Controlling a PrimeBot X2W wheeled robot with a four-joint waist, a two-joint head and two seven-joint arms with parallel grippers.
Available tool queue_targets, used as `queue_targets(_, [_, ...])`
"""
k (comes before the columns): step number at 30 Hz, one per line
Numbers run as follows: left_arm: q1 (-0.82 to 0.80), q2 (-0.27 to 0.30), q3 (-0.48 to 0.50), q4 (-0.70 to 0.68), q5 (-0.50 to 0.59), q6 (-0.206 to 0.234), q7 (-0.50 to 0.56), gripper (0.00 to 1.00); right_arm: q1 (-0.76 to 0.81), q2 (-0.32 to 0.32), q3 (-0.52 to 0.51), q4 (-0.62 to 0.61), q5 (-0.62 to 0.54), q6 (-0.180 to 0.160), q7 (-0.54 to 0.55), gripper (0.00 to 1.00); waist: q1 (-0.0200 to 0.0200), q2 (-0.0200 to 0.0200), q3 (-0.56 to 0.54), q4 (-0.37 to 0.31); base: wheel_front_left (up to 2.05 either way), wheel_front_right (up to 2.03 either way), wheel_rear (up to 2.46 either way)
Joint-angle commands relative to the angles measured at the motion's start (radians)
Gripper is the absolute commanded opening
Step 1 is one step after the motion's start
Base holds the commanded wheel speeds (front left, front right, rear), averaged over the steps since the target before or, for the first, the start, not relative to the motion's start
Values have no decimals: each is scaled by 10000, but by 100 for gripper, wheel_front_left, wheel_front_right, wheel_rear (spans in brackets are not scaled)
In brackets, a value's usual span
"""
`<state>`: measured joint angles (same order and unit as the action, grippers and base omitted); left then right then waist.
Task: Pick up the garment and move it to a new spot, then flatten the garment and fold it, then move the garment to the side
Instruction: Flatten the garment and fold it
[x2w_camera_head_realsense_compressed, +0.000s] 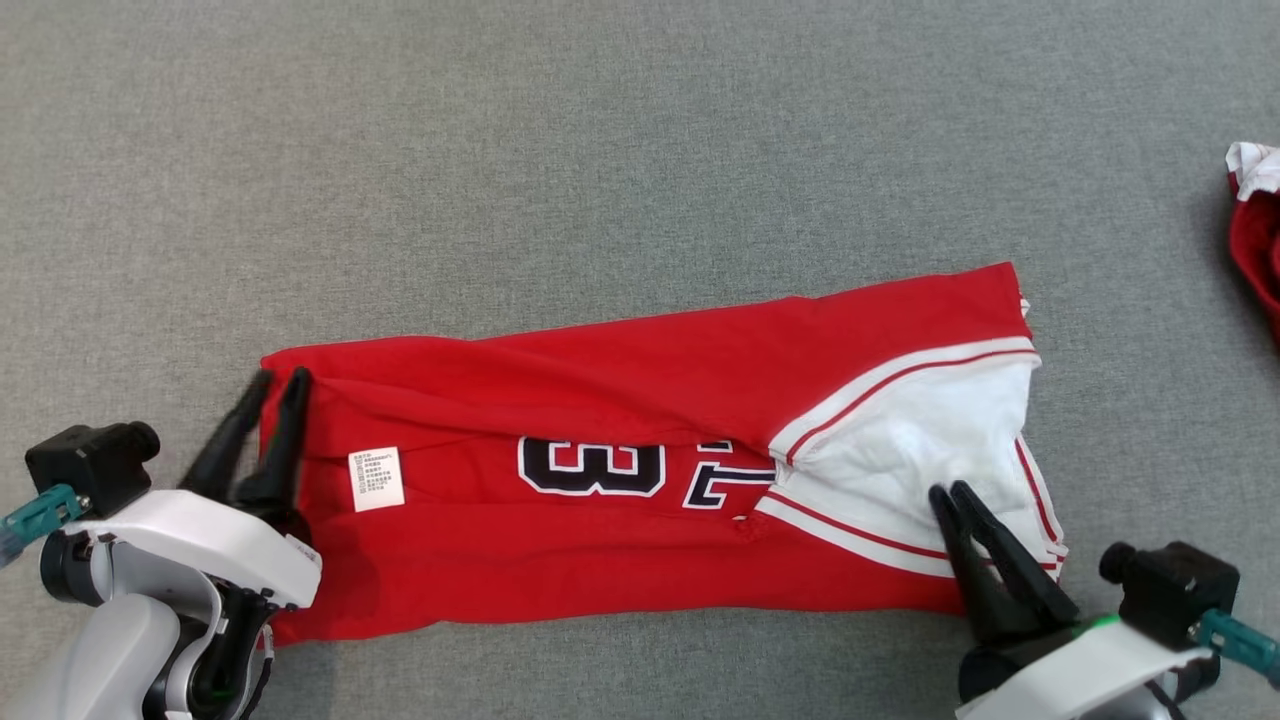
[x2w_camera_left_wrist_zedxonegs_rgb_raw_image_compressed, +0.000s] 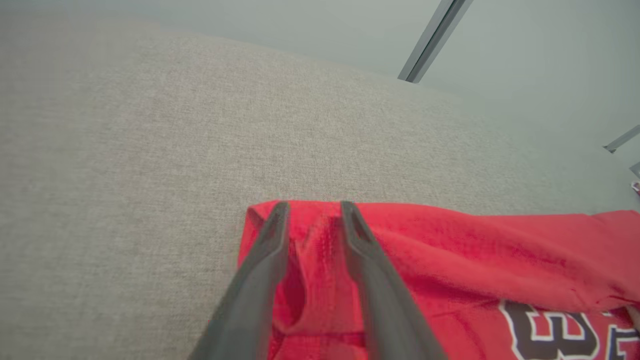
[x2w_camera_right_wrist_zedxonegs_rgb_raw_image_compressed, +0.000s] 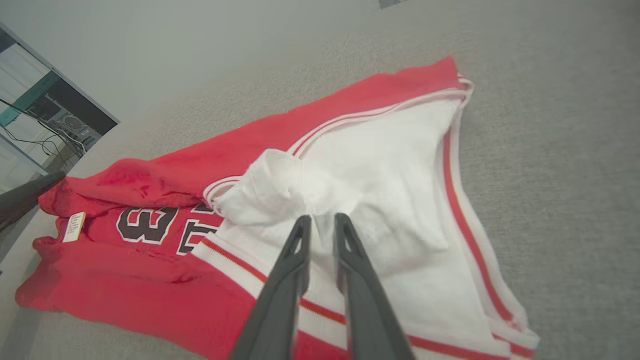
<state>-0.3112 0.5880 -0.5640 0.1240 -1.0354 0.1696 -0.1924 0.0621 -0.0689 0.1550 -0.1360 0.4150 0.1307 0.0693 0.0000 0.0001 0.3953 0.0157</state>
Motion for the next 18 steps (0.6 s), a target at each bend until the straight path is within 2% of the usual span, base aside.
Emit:
queue_targets(1, [147,-56,107,117,167,73,-225,100,199,8,-33,37,-100,-2,-145,100,0,-1,-67,-6,0,0,0])
queue_targets(7, [397,-396,660,183,767,394,-674,100,465,-32,-267,-334,-383,-2,-588,100,0,-1,-375,-52,0,0,0])
queue_targets(10, [742,-856,1689,-511,1803,795,-728,100,260,-53,-859,-744,-870,-2,-1212,100,0,-1,-649,-16,0,0,0])
queue_targets(11, [1024,-1170,2200,-950,2491,918,-716,100,91,-34,-1185,-834,-1137,-2,-1422,100,0,-1,-775,27,0,0,0])
queue_targets(12, [1230,-1460,2635,-1342,3082,936,-720,100,-112,-27,-1506,-885,-1423,-2,-1542,100,0,-1,-888,71,0,0,0])
queue_targets(18, [1816,-2044,3412,-2052,4708,807,-721,100,-619,-162,-2320,-677,-2054,-2,-1528,100,0,-1,-1397,215,0,0,0])
